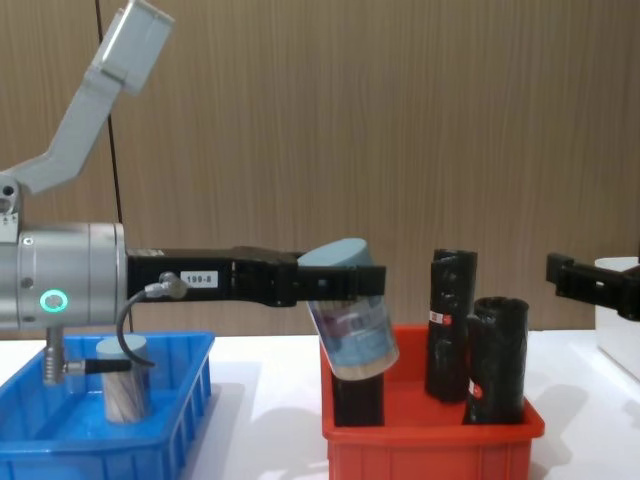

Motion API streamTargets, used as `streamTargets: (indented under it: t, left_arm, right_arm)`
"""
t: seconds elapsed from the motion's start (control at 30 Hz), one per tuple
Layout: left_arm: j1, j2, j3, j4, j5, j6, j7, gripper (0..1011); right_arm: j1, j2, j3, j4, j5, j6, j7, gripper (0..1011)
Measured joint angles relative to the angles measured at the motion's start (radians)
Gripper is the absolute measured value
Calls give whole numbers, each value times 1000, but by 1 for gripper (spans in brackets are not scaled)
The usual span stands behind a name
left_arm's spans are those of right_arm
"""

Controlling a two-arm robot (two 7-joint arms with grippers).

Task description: Pick the cotton swabs from the blue box and place them into the white box.

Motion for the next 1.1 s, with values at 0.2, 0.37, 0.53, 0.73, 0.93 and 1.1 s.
streamTargets:
  t: [0.2,0.37,0.53,0.73,0.93,1.1]
  left_arm:
    - [-12,-6,5,15,5,-5,-14,660]
    - [-17,-9,8,22,8,-8,-21,660]
    - [-20,-11,9,26,10,-10,-24,660]
    - [-23,-12,10,30,11,-11,-28,660]
    - [-24,-13,11,32,12,-12,-30,660]
    - [-25,-13,11,33,12,-12,-31,660]
  right_arm:
    - [0,0,0,0,0,0,2,1002]
    - [1,3,2,-1,4,2,18,1002]
    - [3,8,6,-4,11,9,39,1002]
    - [10,24,14,-11,30,34,103,1002]
    - [22,42,21,-14,49,61,182,1002]
    - [34,57,24,-14,55,84,247,1002]
